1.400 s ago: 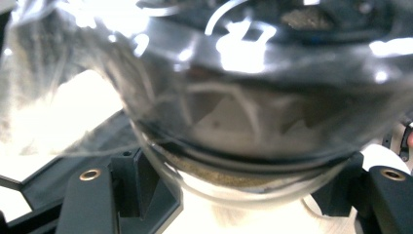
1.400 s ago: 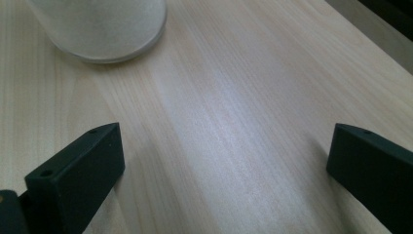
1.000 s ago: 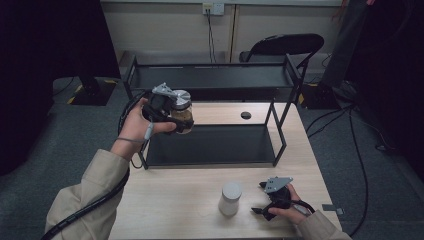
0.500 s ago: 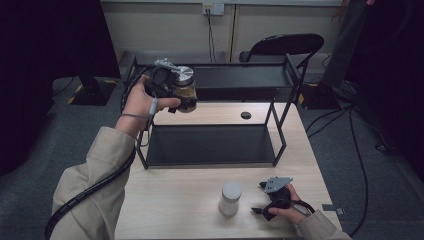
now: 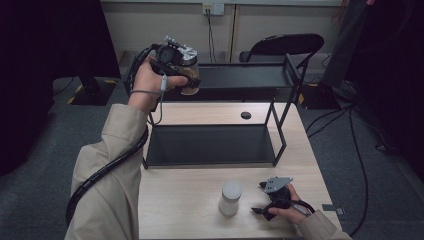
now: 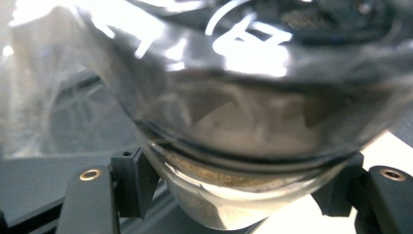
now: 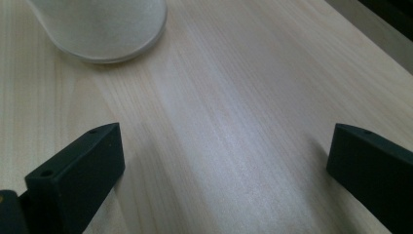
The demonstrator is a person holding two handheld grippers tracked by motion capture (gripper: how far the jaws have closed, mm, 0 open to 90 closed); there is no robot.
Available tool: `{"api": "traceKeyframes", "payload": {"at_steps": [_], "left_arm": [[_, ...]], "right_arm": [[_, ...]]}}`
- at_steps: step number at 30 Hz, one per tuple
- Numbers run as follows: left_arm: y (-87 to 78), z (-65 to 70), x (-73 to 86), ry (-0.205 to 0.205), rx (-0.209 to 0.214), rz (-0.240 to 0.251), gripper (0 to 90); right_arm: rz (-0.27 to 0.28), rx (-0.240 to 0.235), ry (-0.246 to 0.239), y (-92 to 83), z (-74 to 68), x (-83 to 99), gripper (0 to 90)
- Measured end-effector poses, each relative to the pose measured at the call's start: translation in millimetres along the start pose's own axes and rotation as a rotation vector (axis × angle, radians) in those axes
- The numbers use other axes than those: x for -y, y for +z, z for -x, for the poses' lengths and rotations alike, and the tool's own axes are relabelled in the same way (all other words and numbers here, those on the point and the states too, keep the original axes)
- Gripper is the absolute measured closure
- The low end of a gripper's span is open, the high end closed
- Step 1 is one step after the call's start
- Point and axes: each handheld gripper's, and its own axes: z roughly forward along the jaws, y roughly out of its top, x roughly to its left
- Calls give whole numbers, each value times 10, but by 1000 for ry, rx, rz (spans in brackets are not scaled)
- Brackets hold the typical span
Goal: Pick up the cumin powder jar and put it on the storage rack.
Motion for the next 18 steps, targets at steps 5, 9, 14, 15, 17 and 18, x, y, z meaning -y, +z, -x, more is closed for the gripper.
{"api": "traceKeyframes", "payload": {"at_steps": [5, 9, 14, 15, 17, 18], "left_arm": [[80, 1, -63, -19, -67, -19, 310], [146, -29, -50, -44, -89, 0, 310], [267, -33, -59, -75, -141, 3, 309], [267, -33, -59, -75, -141, 3, 309], [324, -37, -68, -79, -155, 2, 310], [324, -37, -68, -79, -155, 2, 310]], "right_arm": [[1, 0, 1, 1, -1, 2, 0], [0, 0, 0, 0, 0, 0, 0], [0, 0, 1, 0, 0, 0, 0], [0, 0, 1, 0, 0, 0, 0], [0, 0, 0, 0, 0, 0, 0], [0, 0, 0, 0, 0, 0, 0]]}}
